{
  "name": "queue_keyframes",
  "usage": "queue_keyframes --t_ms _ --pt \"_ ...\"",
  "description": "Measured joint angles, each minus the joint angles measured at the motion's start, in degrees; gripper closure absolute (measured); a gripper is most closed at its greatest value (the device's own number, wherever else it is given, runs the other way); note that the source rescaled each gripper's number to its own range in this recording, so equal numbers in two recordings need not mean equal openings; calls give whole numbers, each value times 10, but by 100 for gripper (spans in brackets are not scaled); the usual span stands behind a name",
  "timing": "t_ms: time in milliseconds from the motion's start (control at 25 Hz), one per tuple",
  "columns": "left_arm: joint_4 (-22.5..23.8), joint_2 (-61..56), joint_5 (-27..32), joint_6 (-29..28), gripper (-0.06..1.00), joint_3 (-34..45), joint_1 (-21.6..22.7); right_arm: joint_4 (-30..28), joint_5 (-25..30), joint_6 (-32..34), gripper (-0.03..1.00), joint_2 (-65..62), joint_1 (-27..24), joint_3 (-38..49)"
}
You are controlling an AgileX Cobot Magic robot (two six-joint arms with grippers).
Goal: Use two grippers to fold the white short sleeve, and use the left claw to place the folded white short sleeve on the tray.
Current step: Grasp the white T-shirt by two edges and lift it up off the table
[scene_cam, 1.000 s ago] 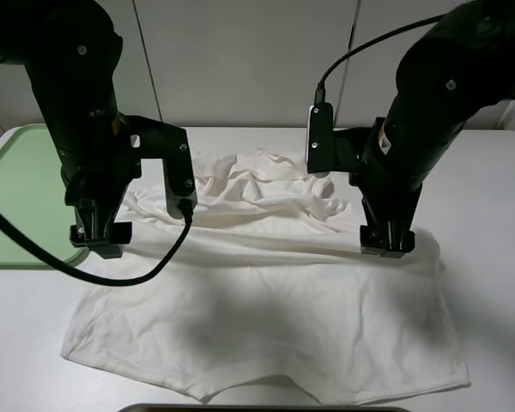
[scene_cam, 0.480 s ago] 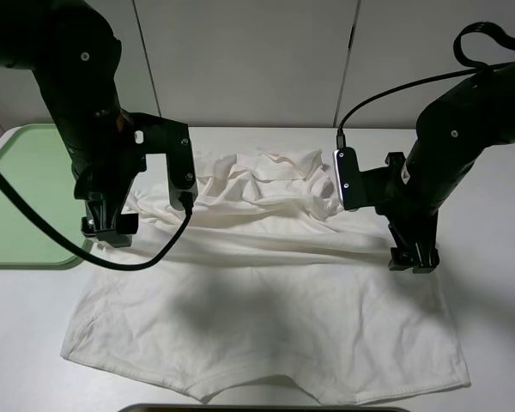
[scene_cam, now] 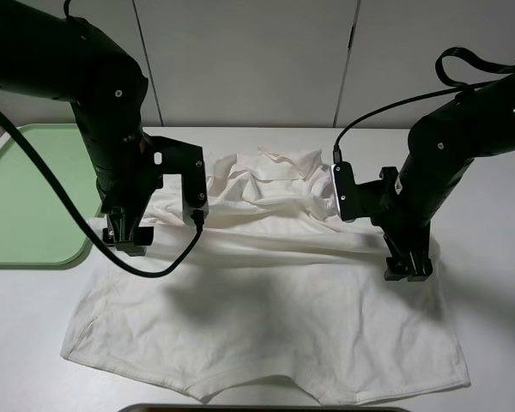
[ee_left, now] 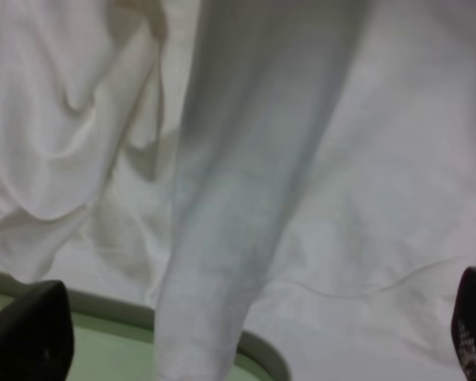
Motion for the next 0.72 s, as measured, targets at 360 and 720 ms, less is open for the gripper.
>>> queue_keyframes --t_ms 360,720 --pt "-1 8 -4 13 0 12 52 10 -31 -8 -3 14 0 0" --pt "-5 17 -77 47 0 73 52 19 -40 -8 -3 28 0 0"
